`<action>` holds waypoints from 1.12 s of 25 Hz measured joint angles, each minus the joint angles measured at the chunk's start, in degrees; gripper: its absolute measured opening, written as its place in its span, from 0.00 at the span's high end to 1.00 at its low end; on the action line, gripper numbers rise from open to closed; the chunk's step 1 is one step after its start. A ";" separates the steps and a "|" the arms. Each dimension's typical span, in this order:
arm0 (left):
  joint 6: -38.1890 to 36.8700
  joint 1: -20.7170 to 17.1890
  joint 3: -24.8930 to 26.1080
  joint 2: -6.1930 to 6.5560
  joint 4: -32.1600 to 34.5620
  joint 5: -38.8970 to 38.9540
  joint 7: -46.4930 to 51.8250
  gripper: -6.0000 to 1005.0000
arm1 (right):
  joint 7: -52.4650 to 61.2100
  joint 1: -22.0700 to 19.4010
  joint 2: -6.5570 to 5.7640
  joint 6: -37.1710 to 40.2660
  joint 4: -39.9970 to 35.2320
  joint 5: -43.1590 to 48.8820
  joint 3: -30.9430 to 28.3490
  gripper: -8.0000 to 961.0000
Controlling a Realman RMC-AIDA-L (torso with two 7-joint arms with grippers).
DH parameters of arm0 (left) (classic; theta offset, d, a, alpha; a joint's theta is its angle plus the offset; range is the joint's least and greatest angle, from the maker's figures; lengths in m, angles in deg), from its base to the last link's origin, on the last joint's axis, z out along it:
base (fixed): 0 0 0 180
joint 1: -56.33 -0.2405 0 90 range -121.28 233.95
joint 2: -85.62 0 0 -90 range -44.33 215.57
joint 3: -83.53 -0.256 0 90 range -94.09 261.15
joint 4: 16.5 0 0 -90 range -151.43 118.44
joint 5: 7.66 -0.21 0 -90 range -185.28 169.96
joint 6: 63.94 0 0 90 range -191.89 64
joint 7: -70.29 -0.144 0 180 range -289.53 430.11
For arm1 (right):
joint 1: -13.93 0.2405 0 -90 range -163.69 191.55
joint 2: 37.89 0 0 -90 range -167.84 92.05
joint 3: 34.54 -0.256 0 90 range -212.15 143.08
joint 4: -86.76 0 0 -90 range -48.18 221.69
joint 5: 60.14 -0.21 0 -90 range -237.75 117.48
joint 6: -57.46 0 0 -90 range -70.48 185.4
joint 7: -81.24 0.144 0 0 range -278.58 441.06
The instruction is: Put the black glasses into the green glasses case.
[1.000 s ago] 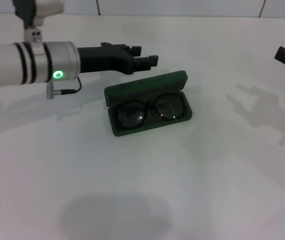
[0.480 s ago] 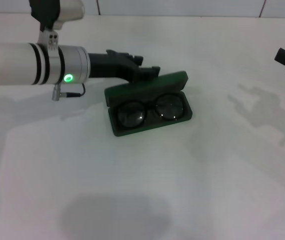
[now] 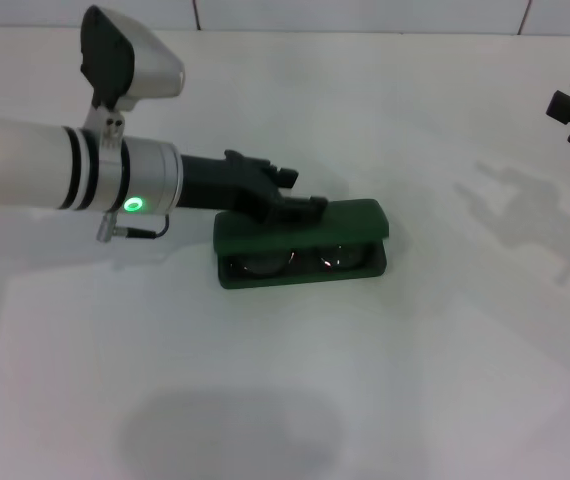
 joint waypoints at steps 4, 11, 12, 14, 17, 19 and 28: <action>-0.09 -0.74 -0.48 -0.11 -0.32 -0.22 -1.67 0.37 | -0.08 0.38 0.03 -0.09 0.42 0.08 0.11 0.55; -17.06 -6.75 0.24 1.08 2.81 16.06 -16.58 0.36 | -0.07 1.65 -0.17 7.10 -0.28 6.29 0.31 0.54; -19.92 -7.73 0.27 1.32 3.00 17.94 -19.00 0.36 | -0.07 2.16 -0.31 9.40 -0.35 7.86 0.30 0.54; -30.76 -11.14 0.27 2.13 3.34 24.64 -27.74 0.36 | -0.07 3.40 -0.59 15.20 -0.31 11.16 0.31 0.54; -40.41 -15.79 0.30 2.56 3.37 30.11 -34.11 0.36 | -0.08 3.71 -0.42 18.97 -0.07 12.03 0.23 0.53; -41.60 -17.97 0.30 2.13 3.30 30.97 -35.64 0.36 | -0.50 3.58 0.06 19.46 -0.07 12.07 0.68 0.53; -41.82 -20.22 0.92 2.01 -0.04 30.44 -37.36 0.30 | -8.65 8.19 0.62 17.59 10.40 11.48 3.33 0.30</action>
